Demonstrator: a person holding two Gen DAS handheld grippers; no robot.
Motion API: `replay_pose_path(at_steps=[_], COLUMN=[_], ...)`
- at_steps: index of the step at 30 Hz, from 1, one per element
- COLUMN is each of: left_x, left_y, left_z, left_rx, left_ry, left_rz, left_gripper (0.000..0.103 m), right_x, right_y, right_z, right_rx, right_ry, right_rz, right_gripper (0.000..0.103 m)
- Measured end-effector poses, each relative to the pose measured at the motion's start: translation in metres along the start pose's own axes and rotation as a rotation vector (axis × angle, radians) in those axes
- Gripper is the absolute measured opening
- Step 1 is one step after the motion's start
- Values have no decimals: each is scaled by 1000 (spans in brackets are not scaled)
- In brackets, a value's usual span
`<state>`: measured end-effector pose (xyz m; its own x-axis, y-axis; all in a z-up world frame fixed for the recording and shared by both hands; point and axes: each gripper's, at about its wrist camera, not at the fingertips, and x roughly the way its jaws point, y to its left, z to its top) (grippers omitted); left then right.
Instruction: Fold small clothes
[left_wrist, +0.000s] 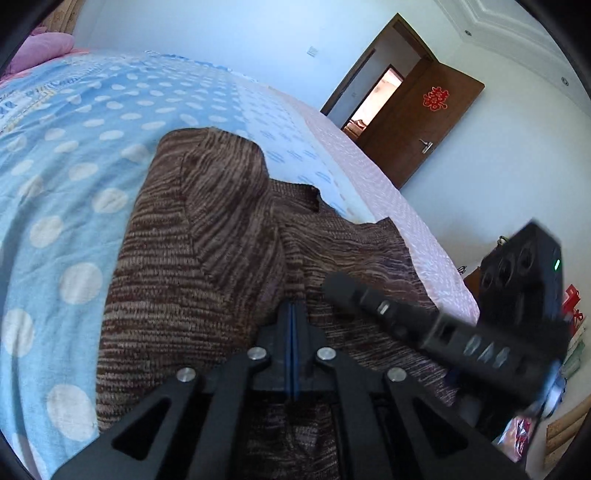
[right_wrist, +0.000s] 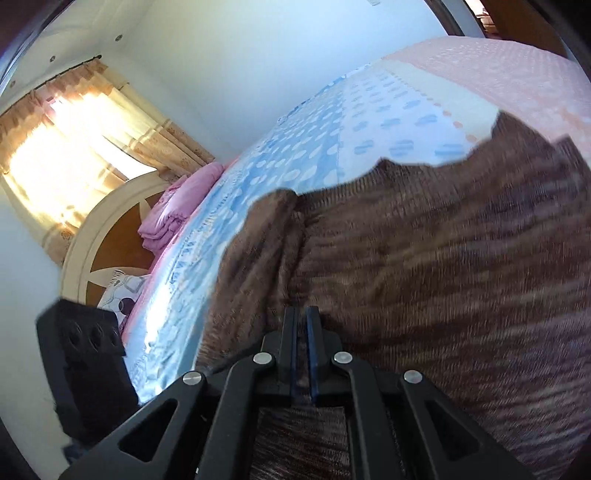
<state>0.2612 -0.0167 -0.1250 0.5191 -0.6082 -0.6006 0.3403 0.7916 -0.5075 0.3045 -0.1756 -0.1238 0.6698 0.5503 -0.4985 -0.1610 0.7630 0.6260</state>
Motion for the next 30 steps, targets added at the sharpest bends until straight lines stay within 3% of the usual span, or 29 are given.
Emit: replay_pose_path(at_steps=[1,2,4,5,10,12,16,19,24,27,30], left_x=[0,-1,-1,-2,-2,-3,-3,-3,1,1,2], left_y=[0,1,2,2,-3,-4,-6,-6,-5,-19,-33], left_z=[0,0,-1,-2,-7,-8,-10,-9,-3,1,4], left_rx=[0,-2,-9,-8,13,15,13,5,-7,43,58], left_ry=[-3,-5,-9,-10,-13,-14,-12,-8,5,11,26], left_rz=[-2,-6,-13,-12,12,15,20,11,14,38,16], left_gripper=[3,3,3,3,3,3,3,3,3,3,3], right_x=[-1,-1,6,11,53,66,84,79,59,48,35], right_y=[4,8,12,15,20,19,17,17,35,43,40], right_z=[7,13,28,31,35,32,23,19,24,30,37], right_rx=[-12,-19,-23,-32,-86,-90,-114,-127,-195,-236,-251], right_ry=[-2,-4,-3,5,120,161,221,193,119,112,104], right_rz=[12,28,58,74,26,21,-11,-31,-93,-104,-113], right_gripper=[17,40,71,71,66,56,26,13,10,10,10])
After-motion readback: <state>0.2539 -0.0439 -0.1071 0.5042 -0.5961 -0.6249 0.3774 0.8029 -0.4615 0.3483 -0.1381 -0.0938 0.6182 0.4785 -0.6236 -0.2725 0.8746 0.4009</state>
